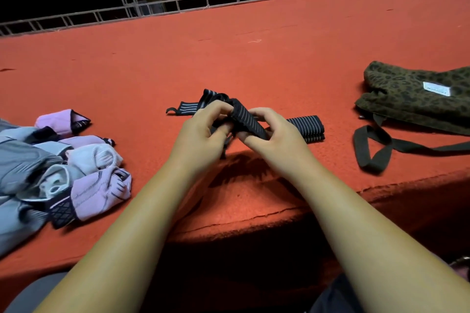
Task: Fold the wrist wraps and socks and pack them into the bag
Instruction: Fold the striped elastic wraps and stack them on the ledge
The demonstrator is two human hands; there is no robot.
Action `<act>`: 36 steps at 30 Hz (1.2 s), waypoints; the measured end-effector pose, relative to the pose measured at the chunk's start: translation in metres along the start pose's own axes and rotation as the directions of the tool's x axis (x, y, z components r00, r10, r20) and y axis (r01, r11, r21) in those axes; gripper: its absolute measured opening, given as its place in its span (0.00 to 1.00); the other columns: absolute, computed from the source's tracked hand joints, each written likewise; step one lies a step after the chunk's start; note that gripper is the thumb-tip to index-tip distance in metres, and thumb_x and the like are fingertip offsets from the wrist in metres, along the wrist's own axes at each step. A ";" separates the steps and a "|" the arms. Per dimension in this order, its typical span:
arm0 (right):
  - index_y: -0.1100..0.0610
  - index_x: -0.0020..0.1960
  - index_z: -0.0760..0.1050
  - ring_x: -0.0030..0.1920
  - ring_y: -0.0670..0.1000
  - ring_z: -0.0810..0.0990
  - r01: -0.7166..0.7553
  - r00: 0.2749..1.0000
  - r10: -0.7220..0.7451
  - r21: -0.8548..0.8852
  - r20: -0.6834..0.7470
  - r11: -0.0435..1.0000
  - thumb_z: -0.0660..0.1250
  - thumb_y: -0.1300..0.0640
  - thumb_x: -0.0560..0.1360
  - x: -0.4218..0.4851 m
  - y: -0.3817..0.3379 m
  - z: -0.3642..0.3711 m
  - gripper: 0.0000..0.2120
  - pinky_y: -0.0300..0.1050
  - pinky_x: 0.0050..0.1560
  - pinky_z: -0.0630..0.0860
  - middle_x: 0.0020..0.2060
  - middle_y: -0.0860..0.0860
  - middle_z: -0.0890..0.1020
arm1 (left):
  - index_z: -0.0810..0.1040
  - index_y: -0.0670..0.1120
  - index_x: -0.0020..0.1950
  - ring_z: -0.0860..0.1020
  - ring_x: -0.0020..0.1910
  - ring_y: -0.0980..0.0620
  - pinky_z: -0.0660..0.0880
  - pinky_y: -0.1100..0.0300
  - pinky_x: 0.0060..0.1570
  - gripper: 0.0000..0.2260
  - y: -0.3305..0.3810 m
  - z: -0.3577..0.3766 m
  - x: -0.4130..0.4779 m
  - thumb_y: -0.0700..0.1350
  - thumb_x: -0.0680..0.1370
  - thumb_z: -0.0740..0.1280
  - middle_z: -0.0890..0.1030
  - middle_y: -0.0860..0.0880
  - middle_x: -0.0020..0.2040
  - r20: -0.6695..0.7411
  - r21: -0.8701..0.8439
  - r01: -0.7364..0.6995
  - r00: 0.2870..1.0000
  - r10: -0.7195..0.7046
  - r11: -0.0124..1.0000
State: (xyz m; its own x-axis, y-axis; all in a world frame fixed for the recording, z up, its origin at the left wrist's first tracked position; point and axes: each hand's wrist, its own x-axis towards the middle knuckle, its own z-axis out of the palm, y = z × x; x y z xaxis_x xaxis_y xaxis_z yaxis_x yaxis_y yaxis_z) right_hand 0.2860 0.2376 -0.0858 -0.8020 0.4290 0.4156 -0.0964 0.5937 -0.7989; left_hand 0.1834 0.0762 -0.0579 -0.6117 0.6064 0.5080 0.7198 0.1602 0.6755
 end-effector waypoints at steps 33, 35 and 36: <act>0.47 0.63 0.80 0.53 0.47 0.85 -0.273 0.957 0.289 0.230 -0.037 0.934 0.72 0.57 0.78 -0.025 -0.028 0.031 0.14 0.57 0.62 0.82 0.54 0.46 0.85 | 0.83 0.59 0.63 0.75 0.61 0.60 0.71 0.60 0.67 0.18 -0.057 -0.069 -0.093 0.54 0.74 0.80 0.75 0.56 0.59 0.023 0.218 0.143 0.988 -0.151 0.965; 0.44 0.69 0.75 0.61 0.48 0.78 -0.130 0.986 0.117 -0.113 -0.118 0.985 0.72 0.48 0.74 -0.027 -0.022 0.027 0.24 0.50 0.67 0.75 0.60 0.45 0.80 | 0.83 0.56 0.57 0.81 0.59 0.57 0.77 0.53 0.64 0.13 -0.050 -0.072 -0.092 0.55 0.75 0.78 0.80 0.55 0.59 -0.090 -0.046 0.212 0.972 -0.215 0.976; 0.45 0.70 0.75 0.64 0.49 0.75 -0.039 0.992 0.011 -0.225 -0.124 0.973 0.71 0.45 0.73 -0.027 -0.020 0.026 0.26 0.49 0.69 0.71 0.62 0.46 0.79 | 0.83 0.54 0.56 0.84 0.58 0.51 0.79 0.46 0.64 0.12 -0.045 -0.072 -0.090 0.56 0.76 0.77 0.83 0.54 0.60 -0.135 -0.211 0.241 0.953 -0.273 0.947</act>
State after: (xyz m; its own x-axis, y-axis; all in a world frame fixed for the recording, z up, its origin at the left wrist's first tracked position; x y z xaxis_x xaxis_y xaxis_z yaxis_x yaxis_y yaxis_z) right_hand 0.2938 0.1964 -0.0924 -0.7236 0.5166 0.4577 0.0702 0.7148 -0.6958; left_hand 0.1826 -0.0416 -0.0952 -0.8234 0.4286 0.3720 0.4651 0.1340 0.8751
